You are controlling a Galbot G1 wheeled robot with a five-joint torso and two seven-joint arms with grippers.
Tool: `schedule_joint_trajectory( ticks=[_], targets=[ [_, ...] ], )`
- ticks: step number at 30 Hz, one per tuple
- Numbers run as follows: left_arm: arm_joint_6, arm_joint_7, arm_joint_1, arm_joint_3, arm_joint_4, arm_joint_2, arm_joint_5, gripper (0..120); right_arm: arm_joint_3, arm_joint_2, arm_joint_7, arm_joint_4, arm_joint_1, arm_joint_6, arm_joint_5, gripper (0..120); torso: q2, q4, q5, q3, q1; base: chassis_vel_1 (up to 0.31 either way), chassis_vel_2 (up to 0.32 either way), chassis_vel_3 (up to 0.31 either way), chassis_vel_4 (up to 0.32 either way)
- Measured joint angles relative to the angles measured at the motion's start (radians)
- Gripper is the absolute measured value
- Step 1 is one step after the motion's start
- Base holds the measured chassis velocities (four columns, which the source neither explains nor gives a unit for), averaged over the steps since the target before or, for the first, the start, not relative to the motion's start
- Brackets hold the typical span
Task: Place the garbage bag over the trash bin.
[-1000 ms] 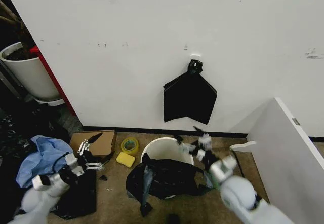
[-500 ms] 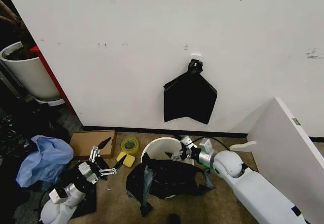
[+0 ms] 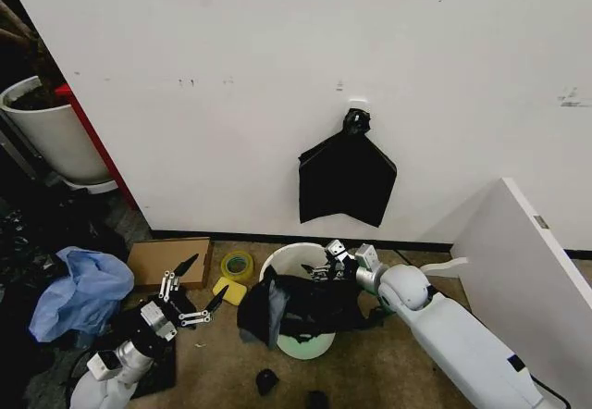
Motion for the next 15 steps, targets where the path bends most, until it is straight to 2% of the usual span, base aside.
schedule_joint_trajectory(
  ticks=[5, 11, 15],
  targets=[
    [0.0, -0.007, -0.005, 0.018, 0.005, -0.005, 0.013, 100, 0.012, 0.001, 0.0, 0.001, -0.004, 0.011, -0.003, 98, 0.0, 0.0, -0.0001, 0.0, 0.0, 0.0, 0.0, 0.0, 0.0],
    [-0.017, -0.018, 0.001, 0.018, 0.011, -0.014, 0.034, 100, -0.003, 0.03, -0.074, -0.12, 0.074, 0.017, -0.054, 95, 0.0, 0.0001, 0.0, 0.0, 0.0, 0.0, 0.0, 0.0, 0.0],
    [-0.036, -0.018, 0.009, -0.001, 0.023, -0.016, 0.038, 100, -0.007, 0.036, -0.185, -0.196, 0.129, 0.051, -0.111, 78, 0.0, 0.0003, -0.0001, 0.0, 0.0, 0.0, 0.0, 0.0, 0.0]
  ],
)
